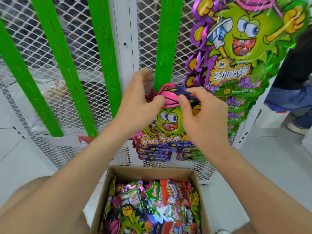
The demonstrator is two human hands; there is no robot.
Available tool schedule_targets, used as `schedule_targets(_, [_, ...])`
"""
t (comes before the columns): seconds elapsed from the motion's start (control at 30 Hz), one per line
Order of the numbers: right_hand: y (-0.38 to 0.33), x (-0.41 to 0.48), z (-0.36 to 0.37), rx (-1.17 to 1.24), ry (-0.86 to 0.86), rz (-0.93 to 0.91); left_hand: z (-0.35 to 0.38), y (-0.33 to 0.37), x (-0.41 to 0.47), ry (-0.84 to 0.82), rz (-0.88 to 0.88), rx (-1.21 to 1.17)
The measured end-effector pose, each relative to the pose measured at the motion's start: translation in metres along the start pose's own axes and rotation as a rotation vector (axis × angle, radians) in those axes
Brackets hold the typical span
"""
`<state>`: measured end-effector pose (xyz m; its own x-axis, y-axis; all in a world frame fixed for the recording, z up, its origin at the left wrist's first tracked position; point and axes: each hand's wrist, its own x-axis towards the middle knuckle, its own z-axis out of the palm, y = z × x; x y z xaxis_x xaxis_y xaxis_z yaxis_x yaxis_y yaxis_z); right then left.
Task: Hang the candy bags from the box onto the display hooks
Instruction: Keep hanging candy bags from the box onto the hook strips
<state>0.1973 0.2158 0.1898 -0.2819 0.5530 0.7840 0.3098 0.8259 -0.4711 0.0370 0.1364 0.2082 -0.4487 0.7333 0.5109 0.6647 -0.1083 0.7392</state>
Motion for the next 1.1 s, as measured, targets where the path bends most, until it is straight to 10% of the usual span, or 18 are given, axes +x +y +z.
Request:
schedule_targets(0.83, [-0.012, 0.014, 0.018, 0.074, 0.065, -0.01, -0.017, 0.01, 0.009, -0.099, -0.114, -0.213])
schedule_targets(1.1, [-0.006, 0.0, 0.005, -0.136, -0.068, -0.099, -0.015, -0.011, -0.01, 0.016, 0.083, 0.331])
